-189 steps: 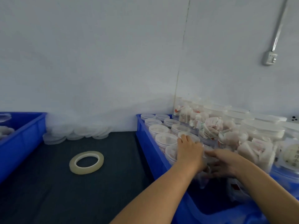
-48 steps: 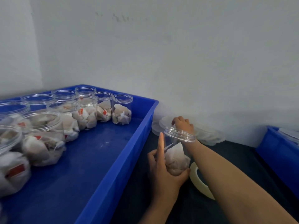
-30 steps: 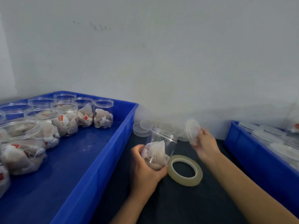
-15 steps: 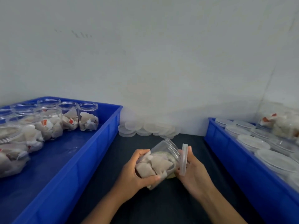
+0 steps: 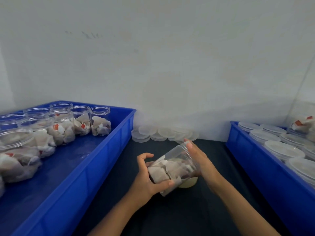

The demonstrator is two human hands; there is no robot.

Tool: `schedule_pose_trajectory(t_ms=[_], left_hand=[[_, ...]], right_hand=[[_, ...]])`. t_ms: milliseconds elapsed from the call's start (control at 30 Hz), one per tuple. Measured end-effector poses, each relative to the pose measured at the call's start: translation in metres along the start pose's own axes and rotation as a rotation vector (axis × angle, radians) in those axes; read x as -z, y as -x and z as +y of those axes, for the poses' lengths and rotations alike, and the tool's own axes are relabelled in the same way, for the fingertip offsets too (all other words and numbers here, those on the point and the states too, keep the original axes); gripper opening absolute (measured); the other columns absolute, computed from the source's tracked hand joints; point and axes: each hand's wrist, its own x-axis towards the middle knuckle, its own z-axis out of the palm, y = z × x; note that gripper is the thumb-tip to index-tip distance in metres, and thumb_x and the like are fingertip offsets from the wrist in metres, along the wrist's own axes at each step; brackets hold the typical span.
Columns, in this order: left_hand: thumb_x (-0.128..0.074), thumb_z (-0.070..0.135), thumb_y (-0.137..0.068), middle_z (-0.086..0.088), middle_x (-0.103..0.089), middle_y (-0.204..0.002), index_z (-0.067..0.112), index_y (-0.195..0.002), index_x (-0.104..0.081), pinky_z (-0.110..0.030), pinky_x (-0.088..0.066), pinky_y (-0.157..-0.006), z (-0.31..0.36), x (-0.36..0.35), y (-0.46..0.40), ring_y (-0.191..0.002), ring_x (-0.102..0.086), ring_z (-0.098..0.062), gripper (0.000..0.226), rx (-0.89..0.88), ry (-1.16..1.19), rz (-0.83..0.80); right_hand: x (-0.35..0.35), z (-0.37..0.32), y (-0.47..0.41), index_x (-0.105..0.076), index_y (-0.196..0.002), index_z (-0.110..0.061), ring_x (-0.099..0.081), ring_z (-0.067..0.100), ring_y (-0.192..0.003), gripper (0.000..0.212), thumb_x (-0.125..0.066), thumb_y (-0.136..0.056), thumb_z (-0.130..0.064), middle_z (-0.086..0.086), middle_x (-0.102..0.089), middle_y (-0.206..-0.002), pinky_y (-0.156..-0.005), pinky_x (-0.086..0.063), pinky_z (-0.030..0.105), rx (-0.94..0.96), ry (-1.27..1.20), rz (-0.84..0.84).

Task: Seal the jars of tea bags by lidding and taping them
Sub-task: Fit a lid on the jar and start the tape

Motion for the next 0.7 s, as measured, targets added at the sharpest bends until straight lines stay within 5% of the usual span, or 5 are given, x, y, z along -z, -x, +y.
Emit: schedule_pose_trajectory(t_ms=[200, 333, 500, 700], left_hand=[[-0.068, 0.042, -0.067, 0.005, -0.055, -0.11, 0.037, -0.136, -0.025, -0.018, -0.05, -0.067, -0.001, 0.001, -0.007, -0.088, -0.067, -0.01, 0.081, 0.064, 0.322, 0.231], [-0.08, 0.039, -0.065, 0.004, -0.052, -0.121, 0.043, -0.132, -0.03, -0.017, -0.054, -0.067, 0.0, 0.0, -0.004, -0.094, -0.066, -0.007, 0.084, 0.022, 0.344, 0.148], [-0.084, 0.036, -0.055, 0.019, -0.062, -0.112, 0.05, -0.138, -0.023, -0.023, -0.056, -0.07, 0.0, -0.004, -0.005, -0.102, -0.066, -0.008, 0.103, -0.111, 0.315, 0.097], [-0.079, 0.047, -0.051, -0.004, -0.068, -0.112, 0.06, -0.135, -0.032, -0.029, -0.045, -0.044, 0.002, 0.009, -0.011, -0.072, -0.069, -0.022, 0.098, 0.161, 0.567, 0.074]], right_hand=[[-0.039, 0.016, 0.002, -0.038, -0.143, -0.046, -0.045, 0.009, -0.13, 0.072, -0.05, -0.075, -0.068, -0.016, -0.045, -0.143, -0.102, -0.047, 0.05, 0.047, -0.085, 0.233], [-0.05, 0.018, 0.001, -0.046, -0.139, -0.042, -0.054, 0.014, -0.123, 0.056, -0.056, -0.085, -0.056, -0.01, -0.055, -0.137, -0.1, -0.047, 0.053, 0.112, -0.21, 0.384], [-0.039, 0.008, -0.001, -0.051, -0.134, -0.04, -0.054, 0.011, -0.125, 0.066, -0.059, -0.073, -0.062, -0.01, -0.056, -0.138, -0.103, -0.046, 0.049, 0.174, -0.235, 0.288], [-0.04, 0.012, 0.0, -0.047, -0.135, -0.052, -0.052, 0.004, -0.122, 0.052, -0.051, -0.084, -0.063, -0.013, -0.055, -0.125, -0.104, -0.043, 0.034, 0.328, 0.039, 0.191]])
